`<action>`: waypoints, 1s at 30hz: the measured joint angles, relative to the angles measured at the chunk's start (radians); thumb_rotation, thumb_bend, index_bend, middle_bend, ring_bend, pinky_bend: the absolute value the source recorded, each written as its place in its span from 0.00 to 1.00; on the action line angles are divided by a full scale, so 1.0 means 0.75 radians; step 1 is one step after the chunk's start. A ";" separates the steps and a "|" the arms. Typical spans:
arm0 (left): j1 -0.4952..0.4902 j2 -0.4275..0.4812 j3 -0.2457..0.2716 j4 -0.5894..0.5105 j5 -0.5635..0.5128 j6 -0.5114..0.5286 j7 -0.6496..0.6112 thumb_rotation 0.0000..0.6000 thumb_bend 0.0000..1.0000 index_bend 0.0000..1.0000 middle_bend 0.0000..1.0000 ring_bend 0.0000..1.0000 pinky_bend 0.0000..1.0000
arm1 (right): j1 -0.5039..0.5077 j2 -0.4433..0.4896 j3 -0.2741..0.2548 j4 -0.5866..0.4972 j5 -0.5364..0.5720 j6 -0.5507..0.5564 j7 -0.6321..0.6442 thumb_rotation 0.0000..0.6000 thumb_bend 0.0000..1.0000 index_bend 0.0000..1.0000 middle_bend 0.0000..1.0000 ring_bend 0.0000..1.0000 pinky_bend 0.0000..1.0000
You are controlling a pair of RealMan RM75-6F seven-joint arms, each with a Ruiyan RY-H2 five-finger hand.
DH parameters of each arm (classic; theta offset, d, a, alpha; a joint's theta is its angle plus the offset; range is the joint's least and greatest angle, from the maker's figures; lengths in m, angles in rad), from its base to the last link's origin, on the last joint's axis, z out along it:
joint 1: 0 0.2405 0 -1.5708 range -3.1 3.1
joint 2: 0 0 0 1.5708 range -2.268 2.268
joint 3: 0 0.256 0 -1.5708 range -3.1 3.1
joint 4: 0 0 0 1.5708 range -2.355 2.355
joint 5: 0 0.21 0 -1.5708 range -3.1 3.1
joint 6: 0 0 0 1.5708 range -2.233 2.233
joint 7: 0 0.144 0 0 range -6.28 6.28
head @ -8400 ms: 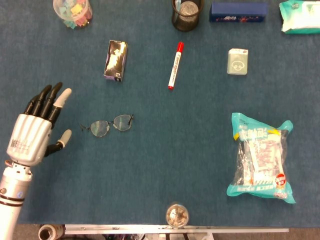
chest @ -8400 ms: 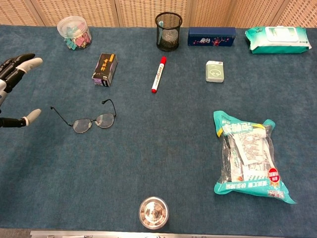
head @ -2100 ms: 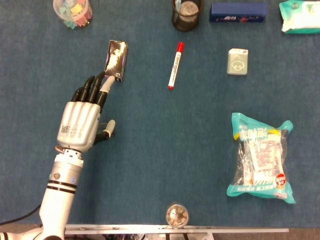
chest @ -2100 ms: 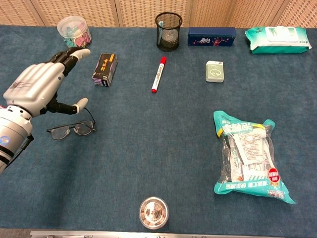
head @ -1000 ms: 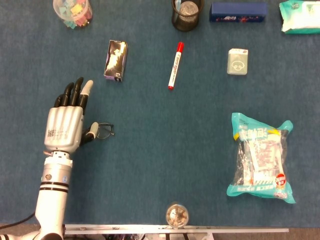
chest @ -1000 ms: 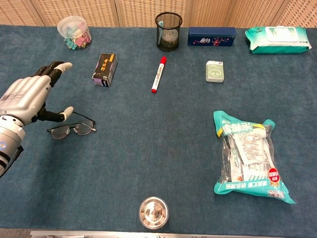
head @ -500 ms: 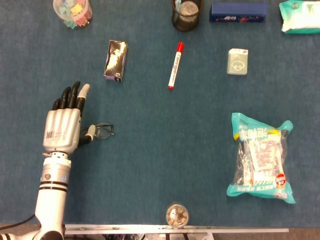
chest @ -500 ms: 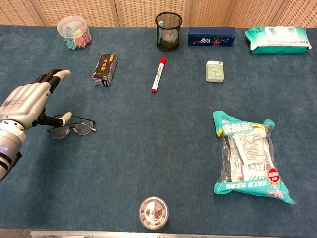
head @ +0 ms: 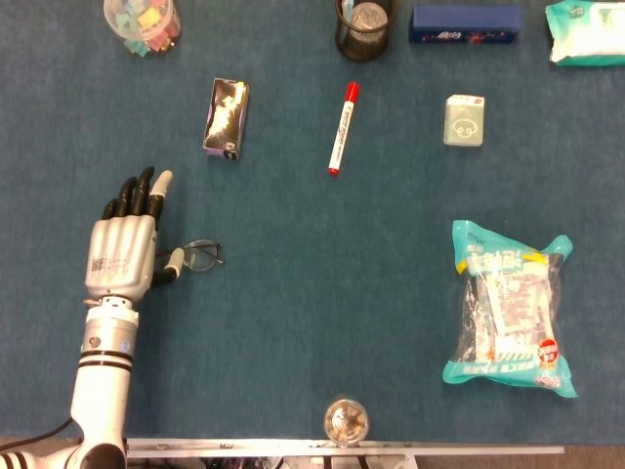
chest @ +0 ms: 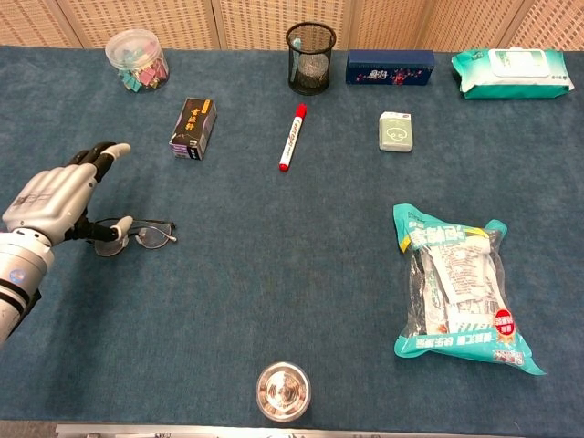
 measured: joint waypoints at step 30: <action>-0.016 0.020 0.009 -0.062 0.087 0.010 0.016 1.00 0.33 0.00 0.00 0.00 0.17 | -0.002 0.004 0.005 -0.002 -0.003 0.006 0.011 1.00 0.37 0.31 0.33 0.26 0.36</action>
